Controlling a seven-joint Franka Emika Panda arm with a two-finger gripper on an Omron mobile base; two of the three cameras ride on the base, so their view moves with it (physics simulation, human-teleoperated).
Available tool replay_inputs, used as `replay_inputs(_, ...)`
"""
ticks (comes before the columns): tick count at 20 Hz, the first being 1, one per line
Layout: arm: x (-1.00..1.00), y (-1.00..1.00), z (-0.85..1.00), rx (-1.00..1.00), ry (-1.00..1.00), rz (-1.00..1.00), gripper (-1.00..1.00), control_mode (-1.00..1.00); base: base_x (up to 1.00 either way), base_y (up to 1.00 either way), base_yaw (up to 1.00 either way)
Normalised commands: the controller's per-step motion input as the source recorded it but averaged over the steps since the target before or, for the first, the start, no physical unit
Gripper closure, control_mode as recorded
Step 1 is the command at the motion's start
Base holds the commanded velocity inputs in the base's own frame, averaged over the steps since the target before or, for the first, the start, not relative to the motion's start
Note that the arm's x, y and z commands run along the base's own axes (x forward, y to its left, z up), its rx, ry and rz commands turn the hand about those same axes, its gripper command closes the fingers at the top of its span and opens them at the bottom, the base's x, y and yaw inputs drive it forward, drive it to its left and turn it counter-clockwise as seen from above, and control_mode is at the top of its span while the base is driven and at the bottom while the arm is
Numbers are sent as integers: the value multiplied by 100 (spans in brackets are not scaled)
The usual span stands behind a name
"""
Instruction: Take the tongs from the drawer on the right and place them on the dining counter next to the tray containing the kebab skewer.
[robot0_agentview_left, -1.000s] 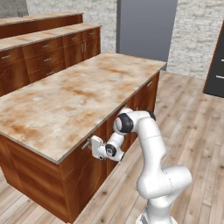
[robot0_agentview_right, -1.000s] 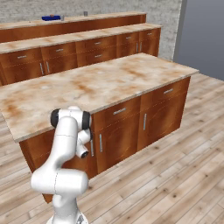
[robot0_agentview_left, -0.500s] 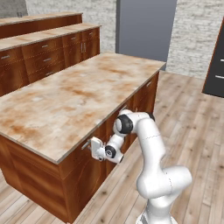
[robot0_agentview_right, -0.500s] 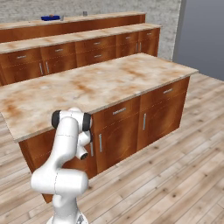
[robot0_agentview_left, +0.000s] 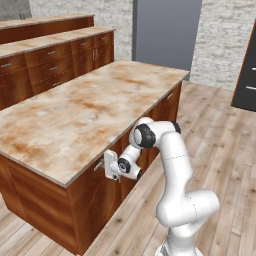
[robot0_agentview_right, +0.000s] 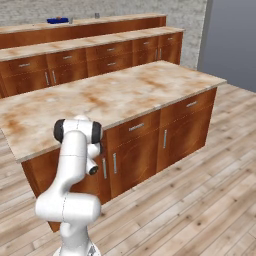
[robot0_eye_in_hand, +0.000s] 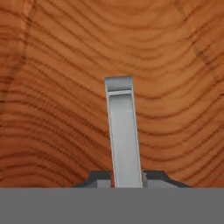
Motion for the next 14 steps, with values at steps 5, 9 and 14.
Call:
replay_inputs(5,-25,-19,-53,4,9,0,100,-100,0,0,0)
replay_inputs(9,-100,-94,-60,24,6,0,100,-100,0,0,0)
replay_inputs(14,-100,-100,-29,37,1,0,100,-100,0,0,0)
